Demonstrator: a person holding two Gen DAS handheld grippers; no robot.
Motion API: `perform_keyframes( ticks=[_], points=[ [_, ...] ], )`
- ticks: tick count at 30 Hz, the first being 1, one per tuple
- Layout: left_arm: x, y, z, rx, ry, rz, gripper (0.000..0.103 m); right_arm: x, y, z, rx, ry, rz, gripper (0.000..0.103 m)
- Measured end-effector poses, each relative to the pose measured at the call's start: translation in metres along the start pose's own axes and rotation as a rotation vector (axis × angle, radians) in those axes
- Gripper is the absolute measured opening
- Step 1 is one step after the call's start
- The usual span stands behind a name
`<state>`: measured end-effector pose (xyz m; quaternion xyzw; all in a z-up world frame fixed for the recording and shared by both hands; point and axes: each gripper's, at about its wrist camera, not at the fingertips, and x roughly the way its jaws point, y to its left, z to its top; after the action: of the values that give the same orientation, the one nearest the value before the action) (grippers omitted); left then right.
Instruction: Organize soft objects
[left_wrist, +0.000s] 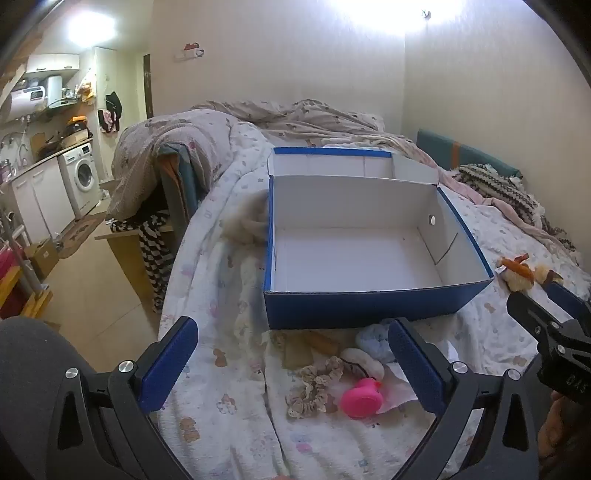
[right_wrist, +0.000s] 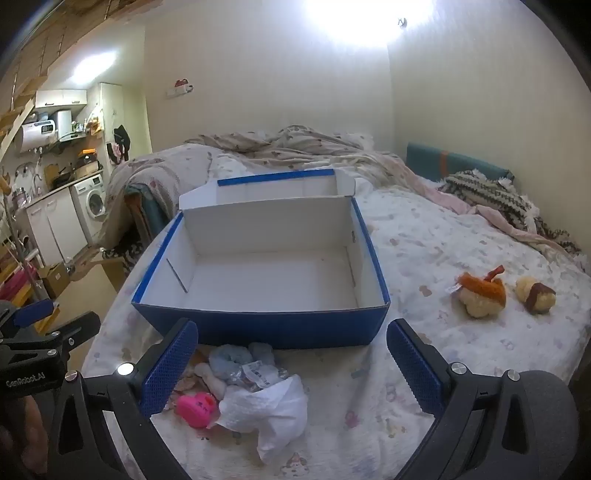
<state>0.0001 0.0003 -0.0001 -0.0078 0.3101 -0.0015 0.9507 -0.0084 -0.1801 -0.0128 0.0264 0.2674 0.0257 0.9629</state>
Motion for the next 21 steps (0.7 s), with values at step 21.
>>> perform_keyframes(
  ticks=[21],
  points=[
    [0.0005, 0.0028, 0.0039, -0.007, 0.015, -0.005, 0.103, -0.0015, 0.0025, 0.0008, -0.004, 0.023, -0.002, 0.103]
  ],
)
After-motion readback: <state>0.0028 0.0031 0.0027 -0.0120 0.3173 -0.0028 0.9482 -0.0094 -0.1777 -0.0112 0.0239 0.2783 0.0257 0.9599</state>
